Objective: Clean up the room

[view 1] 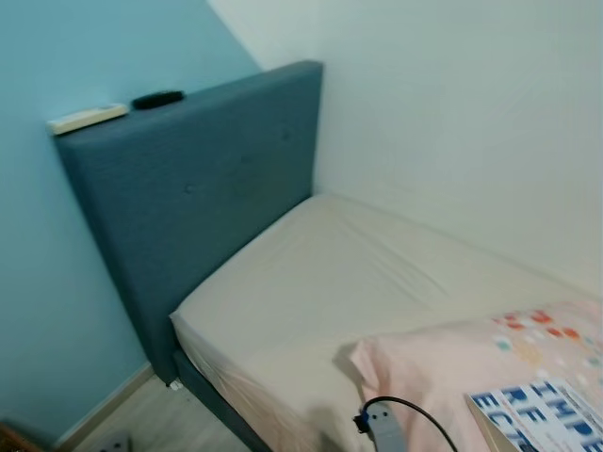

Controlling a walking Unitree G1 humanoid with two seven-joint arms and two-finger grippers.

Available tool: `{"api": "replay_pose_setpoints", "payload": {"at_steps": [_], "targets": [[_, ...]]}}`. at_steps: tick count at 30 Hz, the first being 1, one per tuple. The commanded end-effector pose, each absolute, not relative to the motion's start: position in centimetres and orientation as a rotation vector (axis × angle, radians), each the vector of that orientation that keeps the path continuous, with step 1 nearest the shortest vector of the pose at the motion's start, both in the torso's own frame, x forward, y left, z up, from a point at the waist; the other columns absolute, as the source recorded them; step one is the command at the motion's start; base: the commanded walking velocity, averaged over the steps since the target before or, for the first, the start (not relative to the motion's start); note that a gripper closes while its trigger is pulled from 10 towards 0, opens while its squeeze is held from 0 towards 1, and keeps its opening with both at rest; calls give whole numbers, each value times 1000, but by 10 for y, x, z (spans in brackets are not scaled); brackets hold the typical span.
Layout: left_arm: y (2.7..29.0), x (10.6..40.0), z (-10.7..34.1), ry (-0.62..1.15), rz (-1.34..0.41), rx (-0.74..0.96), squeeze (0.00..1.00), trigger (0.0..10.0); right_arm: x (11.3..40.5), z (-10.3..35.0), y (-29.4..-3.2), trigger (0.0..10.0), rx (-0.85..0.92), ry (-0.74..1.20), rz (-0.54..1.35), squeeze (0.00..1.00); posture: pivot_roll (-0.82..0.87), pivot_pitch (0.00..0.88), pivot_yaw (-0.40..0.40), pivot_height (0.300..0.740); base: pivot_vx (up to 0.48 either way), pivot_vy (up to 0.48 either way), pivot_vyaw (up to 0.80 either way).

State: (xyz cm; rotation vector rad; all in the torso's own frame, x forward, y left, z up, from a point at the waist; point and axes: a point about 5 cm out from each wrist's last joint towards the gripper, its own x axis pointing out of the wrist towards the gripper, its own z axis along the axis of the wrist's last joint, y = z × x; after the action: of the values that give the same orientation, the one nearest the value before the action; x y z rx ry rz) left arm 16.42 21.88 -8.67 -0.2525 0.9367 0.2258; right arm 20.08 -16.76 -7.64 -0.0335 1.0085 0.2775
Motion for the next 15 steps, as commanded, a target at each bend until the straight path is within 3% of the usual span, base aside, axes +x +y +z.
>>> {"api": "replay_pose_setpoints", "payload": {"at_steps": [1,6,12,15], "targets": [[211,171,-86,937,185,-237,0,10000,201,-76,-174,10000,-22,1000,249,0,-45,0,-84,730,0,0,600],[188,191,-79,904,49,-182,0,10000,213,-66,-194,10000,33,940,145,0,-57,0,-77,730,0,0,603],[186,188,-81,911,35,-175,0,10000,212,-66,-196,10000,37,938,136,0,-66,0,-79,730,0,0,602],[188,173,-88,959,52,-167,0,10000,209,-69,-195,10000,38,940,144,0,-101,0,-88,730,0,0,602]]}}
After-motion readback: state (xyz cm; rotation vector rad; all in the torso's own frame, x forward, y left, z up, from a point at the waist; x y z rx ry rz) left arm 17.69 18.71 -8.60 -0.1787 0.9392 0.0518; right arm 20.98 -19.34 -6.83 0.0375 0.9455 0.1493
